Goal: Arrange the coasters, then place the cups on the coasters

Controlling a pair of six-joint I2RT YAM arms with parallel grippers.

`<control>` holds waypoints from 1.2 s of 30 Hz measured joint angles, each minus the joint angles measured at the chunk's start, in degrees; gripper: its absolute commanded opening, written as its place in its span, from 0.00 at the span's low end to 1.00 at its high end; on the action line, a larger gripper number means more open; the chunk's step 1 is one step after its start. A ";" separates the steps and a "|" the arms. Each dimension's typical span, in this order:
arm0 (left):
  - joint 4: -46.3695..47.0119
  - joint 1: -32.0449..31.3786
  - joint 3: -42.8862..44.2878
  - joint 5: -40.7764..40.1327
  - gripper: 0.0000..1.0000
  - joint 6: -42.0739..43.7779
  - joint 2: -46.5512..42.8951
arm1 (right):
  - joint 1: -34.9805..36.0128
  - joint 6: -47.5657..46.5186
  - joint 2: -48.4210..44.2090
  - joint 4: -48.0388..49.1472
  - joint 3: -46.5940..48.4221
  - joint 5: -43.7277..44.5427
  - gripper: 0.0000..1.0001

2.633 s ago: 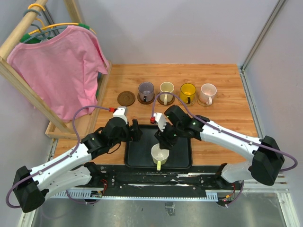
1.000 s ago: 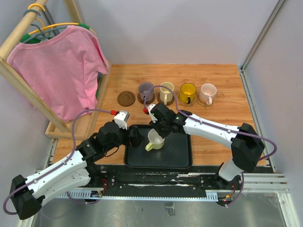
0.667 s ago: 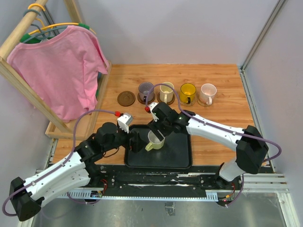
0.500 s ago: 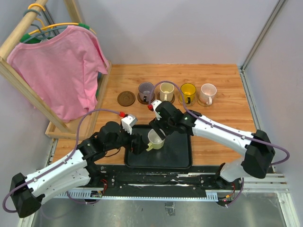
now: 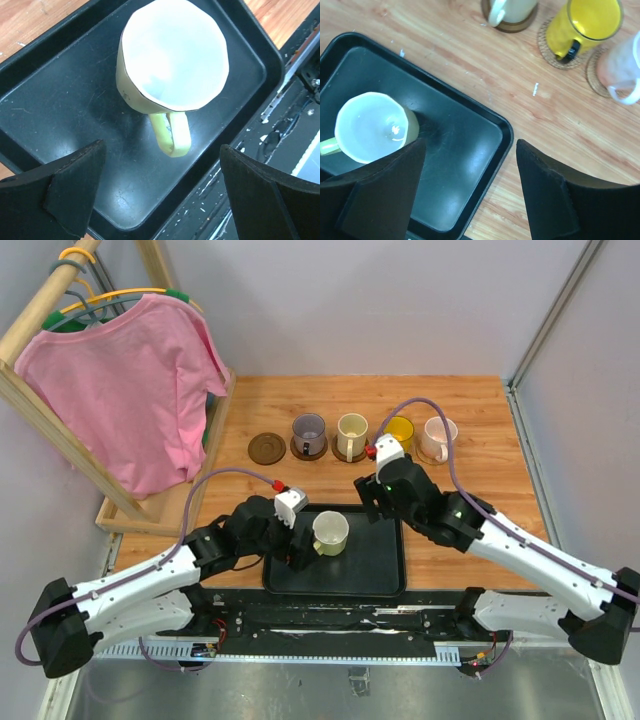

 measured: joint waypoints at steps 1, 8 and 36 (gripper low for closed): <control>0.20 -0.22 0.04 -0.61 0.98 0.11 0.79 | 0.00 0.46 -1.73 0.79 -1.31 1.55 0.74; 3.37 -1.73 0.72 -4.13 0.94 0.50 5.62 | 0.00 2.45 -9.51 5.01 -7.45 8.76 0.73; 6.51 -4.85 2.80 -9.60 0.66 2.75 16.20 | 0.00 4.37 -10.93 6.80 -9.70 13.94 0.74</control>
